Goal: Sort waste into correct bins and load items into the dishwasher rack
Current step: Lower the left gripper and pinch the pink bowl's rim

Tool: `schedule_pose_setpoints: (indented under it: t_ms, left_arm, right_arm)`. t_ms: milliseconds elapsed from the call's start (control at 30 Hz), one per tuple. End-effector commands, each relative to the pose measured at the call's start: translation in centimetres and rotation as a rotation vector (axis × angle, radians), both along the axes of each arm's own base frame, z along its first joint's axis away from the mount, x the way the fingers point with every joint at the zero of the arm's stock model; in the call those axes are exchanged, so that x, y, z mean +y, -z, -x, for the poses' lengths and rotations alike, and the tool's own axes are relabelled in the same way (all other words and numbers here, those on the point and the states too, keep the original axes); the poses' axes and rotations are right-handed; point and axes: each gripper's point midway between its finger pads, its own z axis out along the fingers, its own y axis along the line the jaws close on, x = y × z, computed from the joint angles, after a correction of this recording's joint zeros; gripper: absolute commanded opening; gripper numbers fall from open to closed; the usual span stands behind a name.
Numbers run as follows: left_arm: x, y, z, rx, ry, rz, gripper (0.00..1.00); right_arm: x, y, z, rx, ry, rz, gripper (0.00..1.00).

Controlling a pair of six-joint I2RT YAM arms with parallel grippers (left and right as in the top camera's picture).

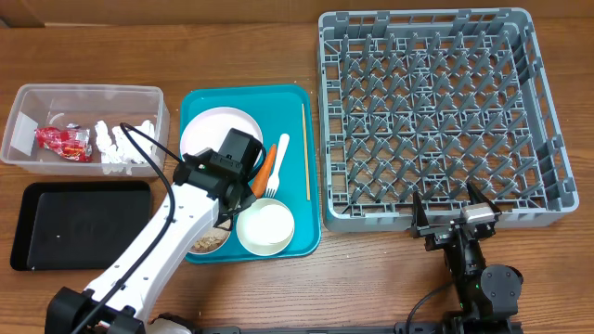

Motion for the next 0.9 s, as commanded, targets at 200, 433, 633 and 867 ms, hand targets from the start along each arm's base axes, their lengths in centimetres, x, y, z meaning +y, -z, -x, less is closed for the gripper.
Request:
schedule_pose_setpoints:
  t_ms: [200, 433, 633, 867]
  left_arm:
    - [0.4, 2.3, 0.5, -0.002, -0.025, 0.006, 0.36]
    - [0.4, 3.1, 0.5, -0.015, -0.025, 0.007, 0.35]
    - [0.5, 4.1, 0.7, -0.023, -0.027, 0.010, 0.32]
    - [0.8, 4.1, 0.5, -0.033, -0.030, -0.006, 0.32]
  right_arm:
    - [0.0, 0.2, 0.0, -0.005, -0.001, 0.001, 1.00]
    - [0.0, 0.2, 0.0, -0.005, -0.001, 0.000, 1.00]
    - [0.0, 0.2, 0.0, -0.005, 0.000, 0.001, 1.00]
    - [0.0, 0.2, 0.0, -0.005, 0.000, 0.001, 1.00]
